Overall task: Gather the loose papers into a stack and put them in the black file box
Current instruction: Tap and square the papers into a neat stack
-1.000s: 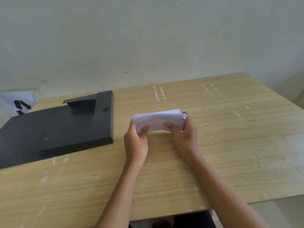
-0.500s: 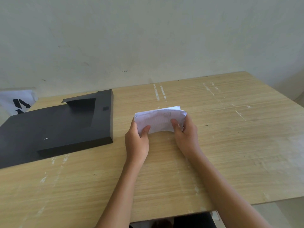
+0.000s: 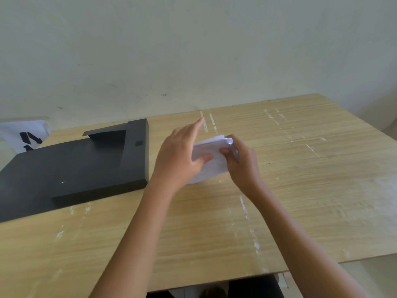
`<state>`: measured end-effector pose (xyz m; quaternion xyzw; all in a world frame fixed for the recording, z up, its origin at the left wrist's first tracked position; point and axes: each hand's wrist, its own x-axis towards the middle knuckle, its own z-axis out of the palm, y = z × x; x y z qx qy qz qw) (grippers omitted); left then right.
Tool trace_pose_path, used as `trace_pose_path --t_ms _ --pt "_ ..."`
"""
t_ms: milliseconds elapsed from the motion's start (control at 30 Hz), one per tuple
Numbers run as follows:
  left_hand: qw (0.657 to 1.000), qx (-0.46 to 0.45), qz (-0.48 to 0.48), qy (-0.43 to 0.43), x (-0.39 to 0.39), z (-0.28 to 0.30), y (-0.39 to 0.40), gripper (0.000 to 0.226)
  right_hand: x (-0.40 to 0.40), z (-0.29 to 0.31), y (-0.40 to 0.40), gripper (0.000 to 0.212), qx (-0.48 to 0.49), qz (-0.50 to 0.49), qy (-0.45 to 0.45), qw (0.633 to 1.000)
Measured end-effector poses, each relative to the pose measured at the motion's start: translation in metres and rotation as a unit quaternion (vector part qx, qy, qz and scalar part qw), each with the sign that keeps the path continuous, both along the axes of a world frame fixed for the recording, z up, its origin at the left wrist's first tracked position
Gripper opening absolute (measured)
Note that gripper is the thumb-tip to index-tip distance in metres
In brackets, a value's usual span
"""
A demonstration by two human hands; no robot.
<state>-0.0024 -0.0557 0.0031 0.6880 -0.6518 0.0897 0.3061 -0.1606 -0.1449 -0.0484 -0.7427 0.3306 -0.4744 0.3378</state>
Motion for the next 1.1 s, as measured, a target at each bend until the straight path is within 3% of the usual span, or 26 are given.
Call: trace_pose_path --t_ms 67,167,267,333,400,533,667,867,1033,1100 --pt "0.999 0.023 -0.001 0.048 -0.001 0.005 -0.007 0.072 -0.002 0.022 -0.003 0.019 -0.071 0.02 0.049 0.996" --pt "0.972 0.013 -0.009 0.236 0.001 0.0 -0.012 0.029 -0.005 0.048 -0.008 0.015 -0.116 0.022 0.089 0.989" --pt "0.922 -0.06 0.001 0.383 -0.008 -0.018 -0.013 0.023 -0.002 0.056 0.0 0.024 -0.013 -0.008 -0.027 1.0" --pt "0.891 -0.098 0.012 0.442 -0.017 -0.033 -0.011 0.017 0.003 0.048 0.009 0.037 0.076 -0.013 -0.112 0.991" --pt "0.867 -0.117 0.025 0.484 -0.024 -0.048 -0.01 0.015 0.009 0.037 0.02 0.048 0.177 0.013 -0.14 0.974" --pt "0.854 -0.129 0.035 0.503 -0.033 -0.059 -0.008 0.019 0.019 0.022 0.028 0.049 0.285 0.073 -0.203 0.934" --pt "0.875 -0.102 0.05 0.47 -0.035 -0.055 -0.01 0.022 0.029 0.029 0.031 0.051 0.314 0.016 -0.262 0.912" --pt "0.867 -0.124 0.032 0.481 -0.054 -0.046 -0.006 0.037 0.04 0.032 0.033 0.042 0.307 -0.069 -0.286 0.905" --pt "0.876 -0.184 0.119 0.43 -0.06 -0.046 -0.006 0.022 0.039 0.03 0.034 0.028 0.287 -0.073 -0.266 0.917" --pt "0.87 -0.2 0.113 0.437 -0.06 -0.044 -0.006 0.019 0.038 0.031 0.032 0.028 0.273 -0.066 -0.257 0.925"
